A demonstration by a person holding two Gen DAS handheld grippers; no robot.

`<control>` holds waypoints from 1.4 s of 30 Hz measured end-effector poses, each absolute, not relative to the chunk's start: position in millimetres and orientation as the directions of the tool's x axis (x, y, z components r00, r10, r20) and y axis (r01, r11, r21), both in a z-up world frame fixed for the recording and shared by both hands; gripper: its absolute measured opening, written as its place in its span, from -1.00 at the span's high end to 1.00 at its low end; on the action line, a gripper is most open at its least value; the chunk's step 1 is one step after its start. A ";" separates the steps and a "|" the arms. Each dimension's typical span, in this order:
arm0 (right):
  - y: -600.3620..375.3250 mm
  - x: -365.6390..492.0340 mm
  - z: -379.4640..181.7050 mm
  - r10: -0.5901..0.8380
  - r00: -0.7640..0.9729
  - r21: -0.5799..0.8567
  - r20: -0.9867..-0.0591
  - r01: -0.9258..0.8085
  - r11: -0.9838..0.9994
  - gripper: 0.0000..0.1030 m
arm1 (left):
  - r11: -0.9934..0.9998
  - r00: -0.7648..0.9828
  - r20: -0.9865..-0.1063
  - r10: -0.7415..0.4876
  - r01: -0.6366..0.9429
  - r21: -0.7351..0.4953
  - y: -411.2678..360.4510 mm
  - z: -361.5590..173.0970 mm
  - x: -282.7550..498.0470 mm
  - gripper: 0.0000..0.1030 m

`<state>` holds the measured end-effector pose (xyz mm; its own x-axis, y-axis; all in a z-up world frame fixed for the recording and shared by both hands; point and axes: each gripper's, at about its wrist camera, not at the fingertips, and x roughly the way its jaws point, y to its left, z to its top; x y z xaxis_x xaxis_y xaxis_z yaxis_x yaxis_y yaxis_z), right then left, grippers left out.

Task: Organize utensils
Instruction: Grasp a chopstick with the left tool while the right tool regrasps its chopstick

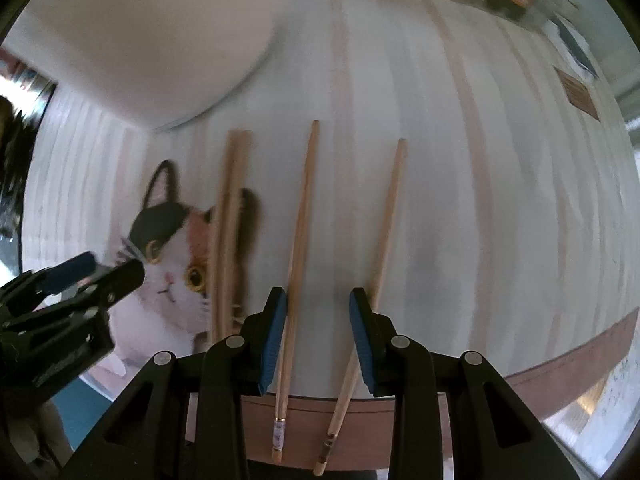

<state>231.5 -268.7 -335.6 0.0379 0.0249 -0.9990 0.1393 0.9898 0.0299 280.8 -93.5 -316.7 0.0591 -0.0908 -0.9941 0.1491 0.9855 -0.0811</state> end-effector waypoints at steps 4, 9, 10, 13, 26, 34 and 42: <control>-297.8 228.7 -335.9 0.016 0.040 0.024 -0.999 0.202 0.979 0.35 | 0.975 0.052 -0.991 -0.126 0.190 -0.115 -113.9 -313.8 277.3 -0.26; -333.0 224.2 -334.6 0.026 0.045 0.038 -0.999 0.296 0.954 0.35 | 0.966 0.042 -0.991 -0.127 0.232 -0.114 -141.3 -320.6 271.9 -0.19; -335.1 225.2 -334.8 0.029 0.046 0.042 -0.999 0.313 0.949 0.35 | 0.963 0.047 -0.991 -0.122 0.248 -0.107 -146.4 -322.6 271.0 0.07; -350.6 221.0 -332.7 0.011 0.051 0.028 -0.999 0.345 0.938 0.35 | 0.953 0.068 -0.992 -0.107 0.292 -0.083 -160.9 -324.1 269.4 0.40; -362.8 183.3 -318.7 0.020 0.079 0.049 -0.997 0.387 0.921 0.34 | 0.955 0.090 -0.996 -0.029 0.297 -0.001 -137.5 -336.8 261.5 0.91; -336.8 177.5 -293.4 0.133 0.140 0.172 -0.981 0.320 0.932 0.30 | 0.996 0.081 -0.997 -0.013 0.086 -0.006 -39.5 -346.0 267.1 0.91; -271.3 198.7 -322.6 0.114 0.025 0.116 -0.993 0.151 0.982 0.30 | 0.998 0.074 -0.995 -0.065 0.009 -0.064 7.9 -350.6 262.4 0.91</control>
